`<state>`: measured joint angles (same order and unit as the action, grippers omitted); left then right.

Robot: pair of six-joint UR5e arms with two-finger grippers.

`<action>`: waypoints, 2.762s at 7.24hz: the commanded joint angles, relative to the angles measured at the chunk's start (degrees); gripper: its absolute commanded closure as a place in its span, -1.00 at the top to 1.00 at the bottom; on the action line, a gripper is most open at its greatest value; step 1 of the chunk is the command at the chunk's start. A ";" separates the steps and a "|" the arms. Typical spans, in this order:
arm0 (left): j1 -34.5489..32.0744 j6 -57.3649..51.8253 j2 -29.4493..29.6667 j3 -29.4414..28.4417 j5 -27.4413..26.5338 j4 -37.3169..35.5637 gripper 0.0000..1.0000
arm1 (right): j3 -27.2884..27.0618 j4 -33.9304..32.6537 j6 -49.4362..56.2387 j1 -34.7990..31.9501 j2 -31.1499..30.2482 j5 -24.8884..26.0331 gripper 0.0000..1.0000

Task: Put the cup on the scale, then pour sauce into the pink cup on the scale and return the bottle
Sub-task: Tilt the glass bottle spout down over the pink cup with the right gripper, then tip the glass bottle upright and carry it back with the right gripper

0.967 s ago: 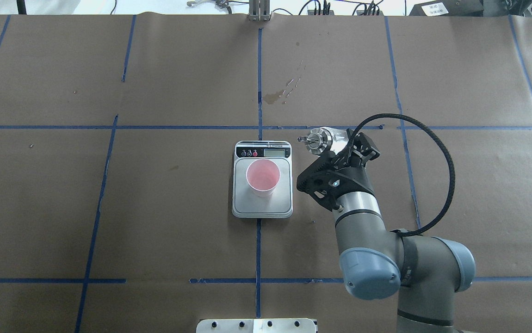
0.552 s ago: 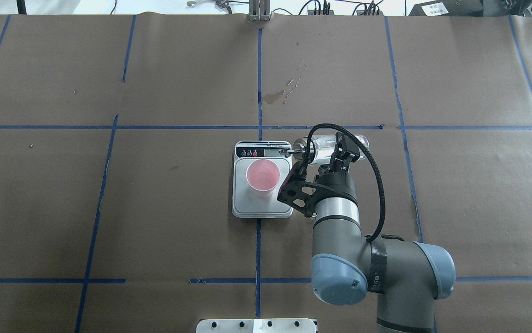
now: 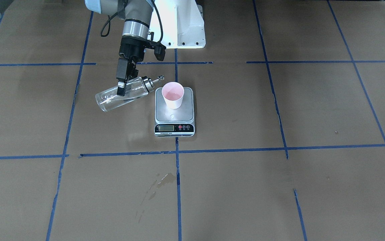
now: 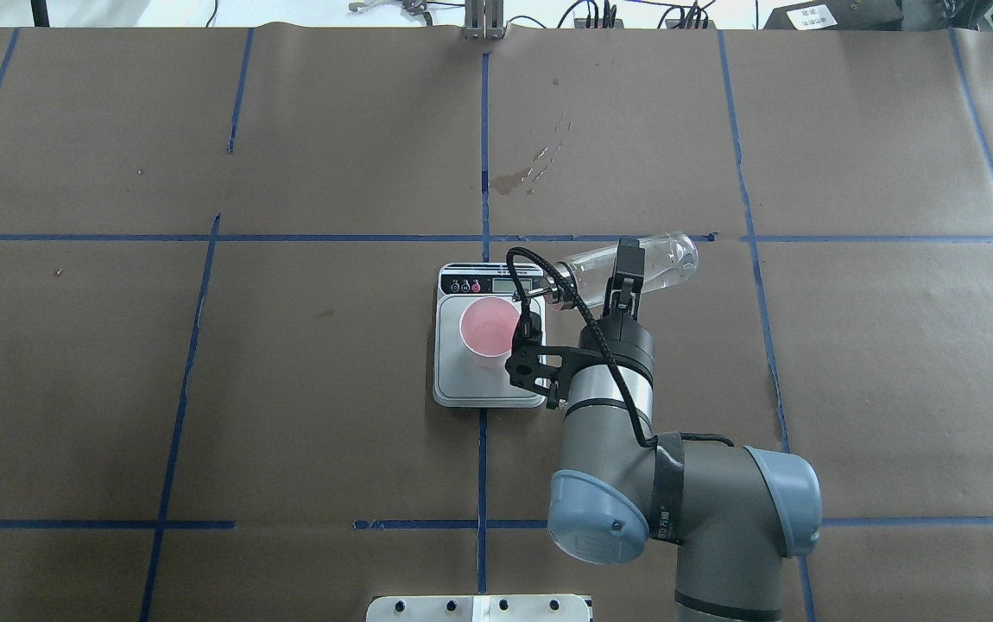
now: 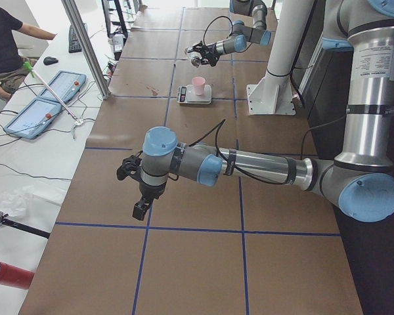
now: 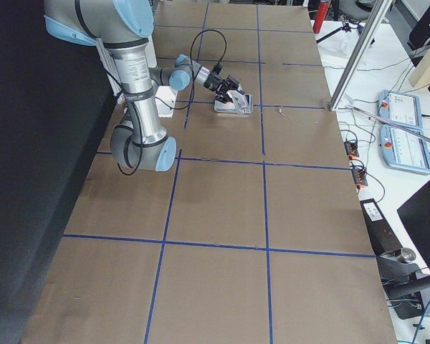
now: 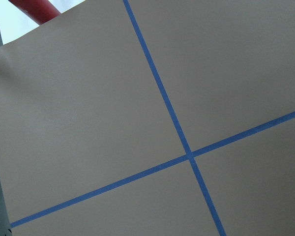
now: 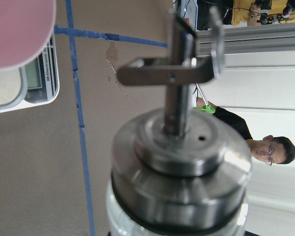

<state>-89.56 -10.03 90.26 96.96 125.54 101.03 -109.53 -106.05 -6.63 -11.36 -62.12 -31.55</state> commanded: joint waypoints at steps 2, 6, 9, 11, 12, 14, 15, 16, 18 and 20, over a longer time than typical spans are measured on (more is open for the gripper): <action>-0.09 0.01 0.00 -0.46 1.47 -0.05 1.00 | 3.52 -2.93 2.75 -0.15 1.21 4.98 -1.00; -0.09 0.01 -0.18 -0.80 1.47 -0.05 1.00 | 4.06 -3.11 12.67 -0.42 1.21 8.51 -1.00; -0.09 0.01 -0.18 -1.07 1.55 0.04 1.00 | 3.89 -2.16 13.32 -0.50 1.73 8.88 -1.00; -0.09 0.01 -0.18 -0.98 1.55 0.04 1.00 | 4.15 1.88 7.98 -0.33 0.95 8.53 -1.00; -0.09 0.01 -0.09 -0.89 1.55 -0.05 1.00 | 4.59 1.90 3.68 -0.07 0.77 8.35 -1.00; -0.09 0.01 -0.09 -0.89 1.55 -0.05 1.00 | 4.85 1.98 -5.12 0.98 0.68 7.12 -1.00; -0.09 0.10 -0.09 -0.81 1.55 -0.05 1.00 | 4.86 2.59 -7.41 1.34 0.51 7.12 -1.00; -0.09 0.10 -0.09 -0.81 1.55 -0.05 1.00 | 4.77 7.04 -8.31 1.60 -0.89 6.33 -1.00; -0.09 0.10 0.09 -0.81 1.55 -0.05 1.00 | 4.68 20.99 -8.23 1.61 -4.75 3.17 -1.00; -0.44 0.10 0.26 -0.63 1.55 -0.13 1.00 | 4.07 32.25 -8.40 1.17 -6.78 -0.25 -1.00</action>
<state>-89.85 -9.93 90.42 96.24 127.09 100.93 -105.21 -81.31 -14.87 -10.01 -67.38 -29.74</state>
